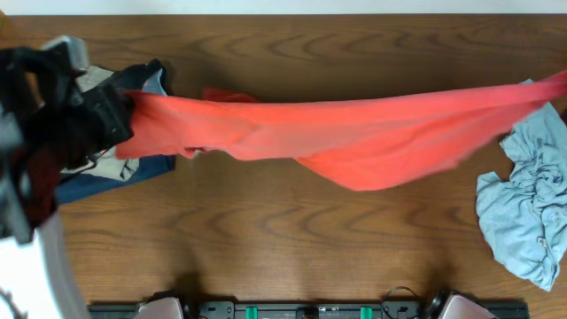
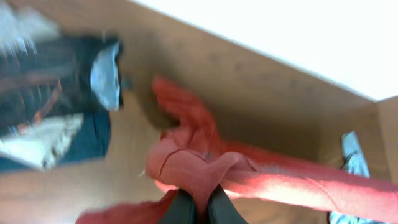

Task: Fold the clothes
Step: 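Lift the red t-shirt with both grippers and stretch it wide, then lay the stretched red t-shirt flat on the table with both grippers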

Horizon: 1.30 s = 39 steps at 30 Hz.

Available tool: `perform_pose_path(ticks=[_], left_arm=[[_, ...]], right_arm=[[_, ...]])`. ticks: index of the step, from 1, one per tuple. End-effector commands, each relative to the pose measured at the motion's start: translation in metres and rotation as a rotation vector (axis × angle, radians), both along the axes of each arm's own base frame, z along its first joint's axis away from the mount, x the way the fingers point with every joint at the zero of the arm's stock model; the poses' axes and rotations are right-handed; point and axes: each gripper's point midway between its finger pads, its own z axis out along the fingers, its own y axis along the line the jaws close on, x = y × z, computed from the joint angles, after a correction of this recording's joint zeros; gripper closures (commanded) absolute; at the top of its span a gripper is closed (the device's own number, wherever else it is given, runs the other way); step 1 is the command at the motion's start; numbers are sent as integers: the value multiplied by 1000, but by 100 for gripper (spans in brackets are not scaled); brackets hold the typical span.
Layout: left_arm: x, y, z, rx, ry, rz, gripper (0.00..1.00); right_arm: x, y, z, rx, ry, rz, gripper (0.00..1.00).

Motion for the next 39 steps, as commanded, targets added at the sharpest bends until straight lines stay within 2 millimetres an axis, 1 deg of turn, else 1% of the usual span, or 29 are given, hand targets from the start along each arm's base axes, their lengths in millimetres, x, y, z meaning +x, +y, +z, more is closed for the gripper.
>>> perform_pose_path(ticks=[1,3,4,6,8,10,12,16,20,24,25,27,28,29,30,31,32,33,34,35,37,38,39], left_arm=[[-23,-5,51,57,-186,-5,94],[-33,-7,71,76,-266,-4,94],[-36,-8,77,81,-290,-4,94],[-39,-9,82,86,-310,-4,94],[-37,-8,81,84,-304,-4,94],[-29,-6,74,77,-275,-5,94],[-18,-4,65,64,-232,-7,94],[12,-4,39,35,-129,-31,94],[49,-16,5,16,-15,-97,94],[89,-25,-31,50,69,-159,94],[101,-22,-40,70,85,-148,94],[126,-14,-53,119,86,-112,94],[140,-10,-55,140,68,-94,94],[158,-7,-54,151,27,-84,94],[171,-6,-50,156,-17,-81,94],[187,-5,-42,160,-81,-73,94],[200,-4,-31,155,-143,-59,94],[212,-3,-14,142,-223,-38,94],[221,-2,2,134,-297,-25,94],[228,-2,24,130,-386,-14,94],[234,-2,67,115,-541,6,94],[232,-2,93,110,-627,15,94],[230,-2,114,103,-693,21,94]], right_arm=[[-20,-12,31,-53,-79,-109,99],[-30,-15,47,-78,-121,-147,99],[-32,-16,50,-85,-130,-153,99],[-36,-19,56,-104,-142,-177,99],[-37,-23,55,-113,-133,-198,99],[-32,-25,49,-102,-110,-195,99],[-25,-29,38,-86,-67,-193,99],[-6,-34,2,-31,66,-159,99],[22,-33,-38,22,206,-87,99],[60,-33,-79,55,320,-23,99],[73,-33,-90,63,342,-9,99],[95,-35,-104,69,353,6,99],[110,-37,-109,74,340,6,99],[132,-39,-112,89,303,-7,99],[147,-39,-110,96,262,-3,99],[165,-36,-102,104,197,14,99],[181,-33,-89,113,118,35,99],[193,-30,-74,123,40,54,99],[203,-28,-57,131,-38,73,99],[210,-27,-31,142,-140,86,99],[212,-32,7,166,-271,57,99],[209,-35,30,181,-341,40,99],[205,-38,46,188,-391,28,99]])
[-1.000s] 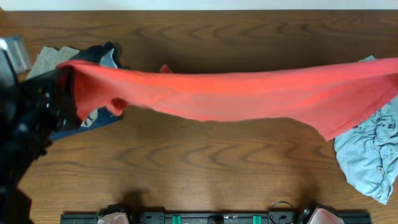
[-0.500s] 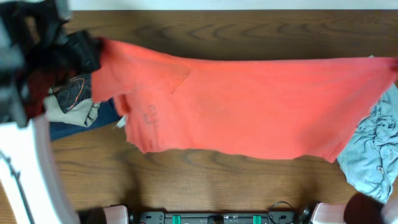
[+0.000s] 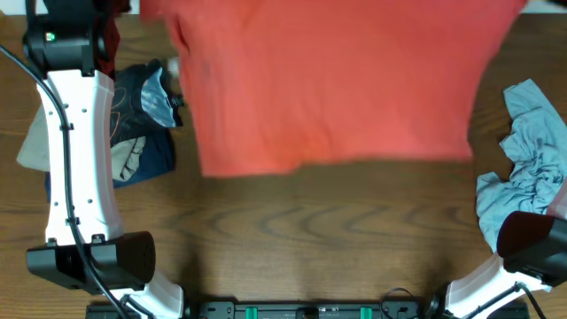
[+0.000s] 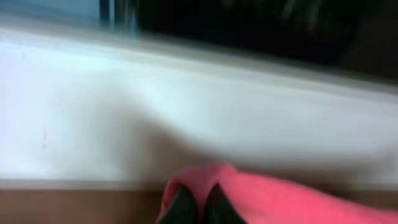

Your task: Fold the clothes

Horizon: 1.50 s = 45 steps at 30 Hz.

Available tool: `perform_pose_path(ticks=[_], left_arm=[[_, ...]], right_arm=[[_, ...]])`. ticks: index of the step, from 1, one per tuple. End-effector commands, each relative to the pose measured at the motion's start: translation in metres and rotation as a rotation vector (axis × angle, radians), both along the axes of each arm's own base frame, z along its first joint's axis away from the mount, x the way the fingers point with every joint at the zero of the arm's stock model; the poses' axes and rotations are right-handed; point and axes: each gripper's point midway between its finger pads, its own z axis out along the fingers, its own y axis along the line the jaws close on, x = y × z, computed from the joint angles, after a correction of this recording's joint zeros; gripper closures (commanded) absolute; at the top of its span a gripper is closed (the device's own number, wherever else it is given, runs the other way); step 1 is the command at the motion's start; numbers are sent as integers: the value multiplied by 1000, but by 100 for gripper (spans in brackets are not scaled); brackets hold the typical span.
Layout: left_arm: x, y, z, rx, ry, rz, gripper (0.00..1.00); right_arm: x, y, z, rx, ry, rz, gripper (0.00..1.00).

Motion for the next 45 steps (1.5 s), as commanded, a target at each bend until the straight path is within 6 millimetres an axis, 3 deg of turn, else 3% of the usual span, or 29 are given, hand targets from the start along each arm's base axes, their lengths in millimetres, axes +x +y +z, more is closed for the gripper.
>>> perform_pose_path(ticks=[1,3,5,7,9,12,15,19,22,24,27,31,35,38,40,45], left_arm=[[-23,8,96,-48,-257,48,94],[-36,8,130,-46,-352,45,94],[-47,7,150,-44,-398,43,94],[-53,6,154,-43,-396,39,94],[-55,2,144,-42,-348,18,94],[-56,-13,101,-46,-170,-68,94],[-66,-16,30,-80,129,-70,94],[-95,-23,-63,-118,519,-68,94],[-122,-39,-130,-78,786,-126,94],[-138,-49,-164,-46,915,-172,94],[-169,-64,-217,-19,1120,-230,94],[-218,-76,-276,26,1365,-309,94],[-268,-68,-325,79,1588,-308,94],[-300,-53,-350,137,1714,-270,94],[-316,-46,-360,168,1770,-249,94],[-330,-42,-361,157,1777,-210,94]], right_arm=[[-33,-4,91,95,-223,-60,99],[-47,-16,115,80,-286,-116,99],[-61,-23,130,54,-316,-159,99],[-71,-26,130,29,-298,-179,99],[-76,-26,117,0,-238,-182,99],[-83,-34,74,-22,-61,-242,99],[-90,-41,15,-50,169,-298,99],[-91,-38,-67,-93,455,-244,99],[-94,-32,-132,-87,656,-178,99],[-102,-29,-172,-55,774,-157,99],[-124,-20,-231,-4,954,-126,99],[-173,-8,-298,51,1195,-121,99],[-225,-6,-341,75,1396,-172,99],[-250,-4,-358,94,1481,-187,99],[-262,-3,-363,110,1515,-189,99],[-285,-6,-359,107,1556,-223,99]])
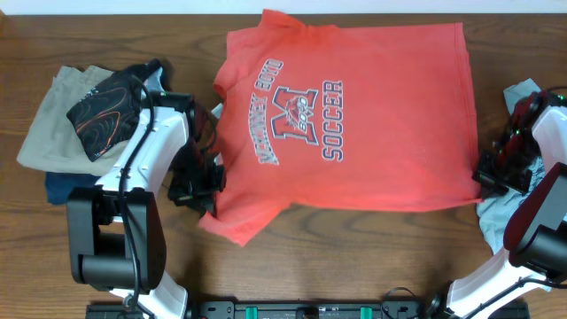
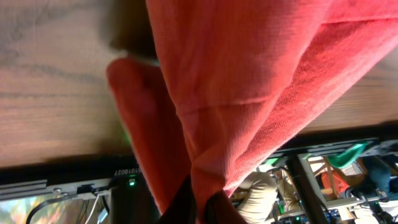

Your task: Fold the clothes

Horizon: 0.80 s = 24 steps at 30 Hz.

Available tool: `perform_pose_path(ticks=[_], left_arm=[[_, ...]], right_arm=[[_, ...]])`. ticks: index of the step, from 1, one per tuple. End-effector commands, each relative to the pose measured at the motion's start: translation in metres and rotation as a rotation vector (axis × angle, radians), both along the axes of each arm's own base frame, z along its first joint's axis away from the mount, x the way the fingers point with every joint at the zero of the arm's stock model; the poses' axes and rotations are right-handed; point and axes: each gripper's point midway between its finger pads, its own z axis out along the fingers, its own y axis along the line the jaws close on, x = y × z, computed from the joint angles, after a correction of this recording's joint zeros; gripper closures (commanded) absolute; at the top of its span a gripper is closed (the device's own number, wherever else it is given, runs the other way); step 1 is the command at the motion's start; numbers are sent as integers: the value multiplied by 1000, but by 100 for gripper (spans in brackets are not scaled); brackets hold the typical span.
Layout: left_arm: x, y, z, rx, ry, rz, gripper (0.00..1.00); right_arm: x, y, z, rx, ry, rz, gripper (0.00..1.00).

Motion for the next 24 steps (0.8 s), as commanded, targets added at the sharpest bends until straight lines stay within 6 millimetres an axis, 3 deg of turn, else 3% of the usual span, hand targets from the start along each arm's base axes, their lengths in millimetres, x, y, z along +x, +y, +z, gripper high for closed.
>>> perform_pose_path(ticks=[1,9,12,17,24], left_arm=[[-5,9,10,37,-45,-2,94],[-11,19,43,82,-228,45,94],[-4,21,51,74,-318,62,94],[39,27,53,68,-496,170,94],[97,7,62,-121,-682,251,94]], right_arm=[[-14,-10,13,-65,0,-32,99],[-26,-12,43,-114,-84,-53,99],[-23,-13,50,-131,-125,-55,99],[-3,-22,48,-165,-213,-59,99],[40,-22,41,-123,-390,-75,99]])
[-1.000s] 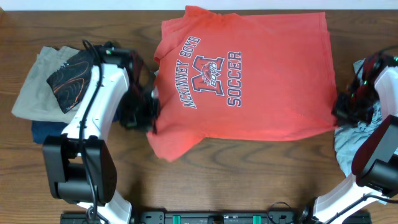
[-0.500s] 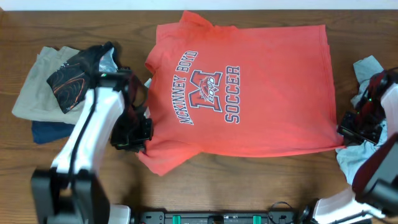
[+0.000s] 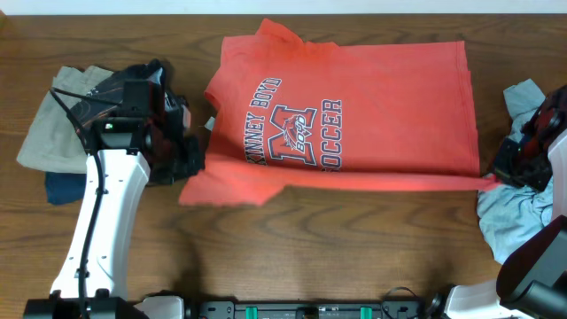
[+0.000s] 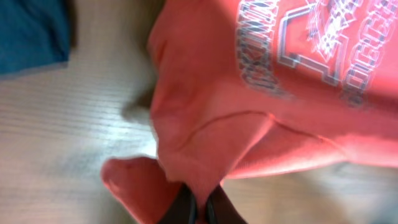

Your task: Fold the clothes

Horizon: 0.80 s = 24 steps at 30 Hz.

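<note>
A red T-shirt point(image 3: 354, 97) with a white and blue soccer print lies print up on the far half of the table. Its near edge is raised and stretched taut between my two grippers. My left gripper point(image 3: 189, 165) is shut on the near left corner by the sleeve; in the left wrist view the left gripper point(image 4: 200, 208) pinches the red T-shirt's point(image 4: 249, 124) cloth between dark fingers. My right gripper point(image 3: 498, 175) holds the near right corner at the table's right edge. The raised edge hides the bottom of the print.
A pile of folded clothes point(image 3: 62, 124), beige, black and blue, lies at the far left, right beside my left arm. A crumpled light blue garment point(image 3: 523, 221) lies at the right edge under my right arm. Bare wooden table point(image 3: 310, 257) runs along the near side.
The shirt's near edge, then flat on the table, is now lifted and drawn away from the near side over the print's bottom. Both grippers still hold their corners; the left one has moved farther back.
First the shirt hung bunched in a long band between my two grippers above the table. Then it was held spread out high over the far side. Then it lay flat, print up. Now its near edge is raised between the grippers.
</note>
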Available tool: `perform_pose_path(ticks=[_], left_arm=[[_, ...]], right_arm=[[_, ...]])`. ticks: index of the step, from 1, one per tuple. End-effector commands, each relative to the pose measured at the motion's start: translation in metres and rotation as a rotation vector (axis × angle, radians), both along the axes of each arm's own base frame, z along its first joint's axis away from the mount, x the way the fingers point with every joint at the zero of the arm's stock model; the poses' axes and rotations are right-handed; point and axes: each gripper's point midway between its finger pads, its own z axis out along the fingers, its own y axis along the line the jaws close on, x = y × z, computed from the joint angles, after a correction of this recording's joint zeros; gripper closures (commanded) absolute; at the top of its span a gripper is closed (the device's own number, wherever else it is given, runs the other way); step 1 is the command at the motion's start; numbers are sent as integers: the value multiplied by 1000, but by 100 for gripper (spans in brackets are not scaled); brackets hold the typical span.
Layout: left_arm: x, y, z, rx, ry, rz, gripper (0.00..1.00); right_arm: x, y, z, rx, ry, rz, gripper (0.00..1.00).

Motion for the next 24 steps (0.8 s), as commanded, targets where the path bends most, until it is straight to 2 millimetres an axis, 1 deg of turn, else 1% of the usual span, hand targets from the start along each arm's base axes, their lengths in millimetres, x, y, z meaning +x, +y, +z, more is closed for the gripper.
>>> perform_pose_path(ticks=[1,5,9,14,19,20,21,22,23,24], left_arm=[[11,-14,-2,-95,-11,8,94],[30,-14,-11,-95,-39,9,94],[56,-13,-16,-96,-108,9,94],[90,-13,-6,-106,-241,30,94],[110,-13,3,-121,-319,57,93],[113,-13,4,-123,-330,61,93],[117,-13,5,-126,-346,65,92],[121,-13,6,-127,-360,64,90],[123,-13,6,-127,-368,63,73],[124,-13,6,-127,-371,63,58]], right_arm=[[9,5,-6,51,-44,-13,99],[30,8,-9,66,-115,17,99],[51,5,-8,39,-182,38,99],[76,-2,-2,3,-285,50,99],[102,-2,9,11,-403,57,99],[108,-2,12,15,-433,64,98],[115,-2,17,18,-470,73,93],[122,-2,20,19,-502,81,84],[129,-2,25,20,-538,90,72],[132,-2,28,21,-557,95,63]])
